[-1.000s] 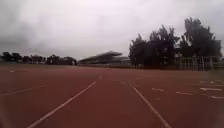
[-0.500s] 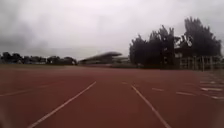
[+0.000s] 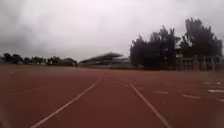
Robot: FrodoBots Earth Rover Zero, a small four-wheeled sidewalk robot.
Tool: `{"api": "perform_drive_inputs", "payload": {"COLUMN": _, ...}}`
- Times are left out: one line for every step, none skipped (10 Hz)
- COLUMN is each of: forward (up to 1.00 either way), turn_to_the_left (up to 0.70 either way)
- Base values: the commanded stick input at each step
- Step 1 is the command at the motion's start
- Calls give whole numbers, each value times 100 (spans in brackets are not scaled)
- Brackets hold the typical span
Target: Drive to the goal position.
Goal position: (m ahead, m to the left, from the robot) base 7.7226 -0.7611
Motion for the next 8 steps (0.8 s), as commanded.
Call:
{"api": "perform_drive_inputs", "payload": {"forward": 70, "turn_to_the_left": 0}}
{"api": "perform_drive_inputs", "payload": {"forward": 70, "turn_to_the_left": 0}}
{"api": "perform_drive_inputs", "payload": {"forward": 70, "turn_to_the_left": 0}}
{"api": "perform_drive_inputs", "payload": {"forward": 70, "turn_to_the_left": 0}}
{"api": "perform_drive_inputs", "payload": {"forward": 70, "turn_to_the_left": 0}}
{"api": "perform_drive_inputs", "payload": {"forward": 70, "turn_to_the_left": 0}}
{"api": "perform_drive_inputs", "payload": {"forward": 70, "turn_to_the_left": 0}}
{"api": "perform_drive_inputs", "payload": {"forward": 70, "turn_to_the_left": 0}}
